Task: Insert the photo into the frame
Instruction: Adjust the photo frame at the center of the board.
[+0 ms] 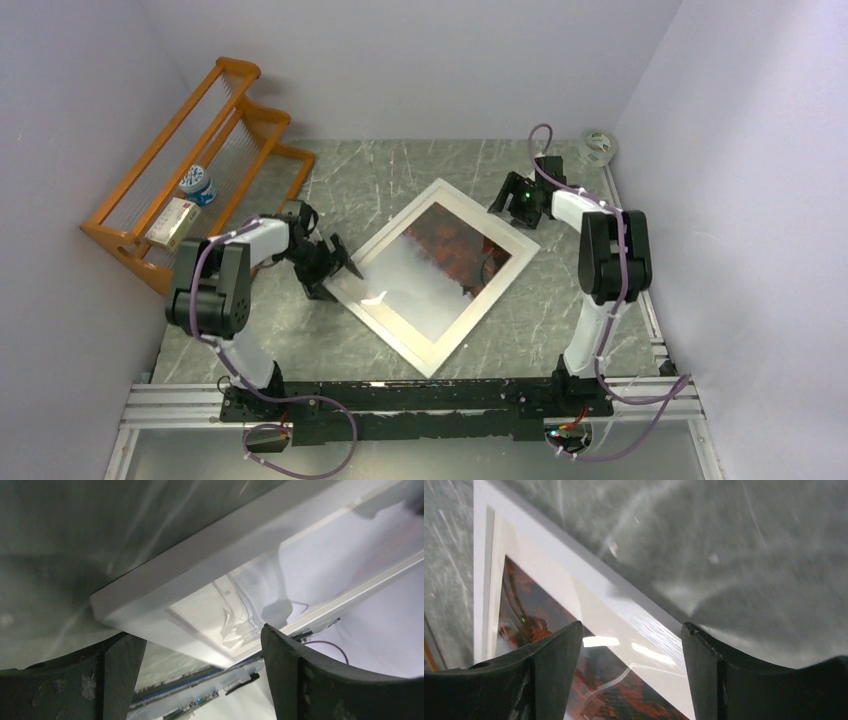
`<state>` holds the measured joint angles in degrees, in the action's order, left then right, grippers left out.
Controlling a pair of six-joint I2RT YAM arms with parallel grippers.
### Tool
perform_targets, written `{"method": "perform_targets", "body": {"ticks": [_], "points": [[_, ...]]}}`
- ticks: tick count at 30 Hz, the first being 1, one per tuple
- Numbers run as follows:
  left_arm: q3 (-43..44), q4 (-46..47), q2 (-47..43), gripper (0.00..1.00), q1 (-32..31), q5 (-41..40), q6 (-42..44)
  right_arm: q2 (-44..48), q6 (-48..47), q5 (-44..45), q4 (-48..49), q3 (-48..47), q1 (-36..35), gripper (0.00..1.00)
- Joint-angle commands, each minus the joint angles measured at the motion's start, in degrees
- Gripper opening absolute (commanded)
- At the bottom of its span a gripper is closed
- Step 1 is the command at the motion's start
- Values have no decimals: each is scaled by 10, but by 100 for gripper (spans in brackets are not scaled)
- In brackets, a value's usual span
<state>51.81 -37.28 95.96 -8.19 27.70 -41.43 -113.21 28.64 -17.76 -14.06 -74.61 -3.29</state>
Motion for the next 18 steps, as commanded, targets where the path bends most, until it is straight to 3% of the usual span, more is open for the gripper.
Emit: {"method": "perform_targets", "body": {"ticks": [1,11,18], "points": [[104,125,83,88,11,1,62,70,54,-6,-42,84,-13,75],[324,111,240,85,14,1,88,165,94,-69,4,252,-14,75],[466,114,342,79,8,38,95,219,107,-123,14,310,-38,75]]}}
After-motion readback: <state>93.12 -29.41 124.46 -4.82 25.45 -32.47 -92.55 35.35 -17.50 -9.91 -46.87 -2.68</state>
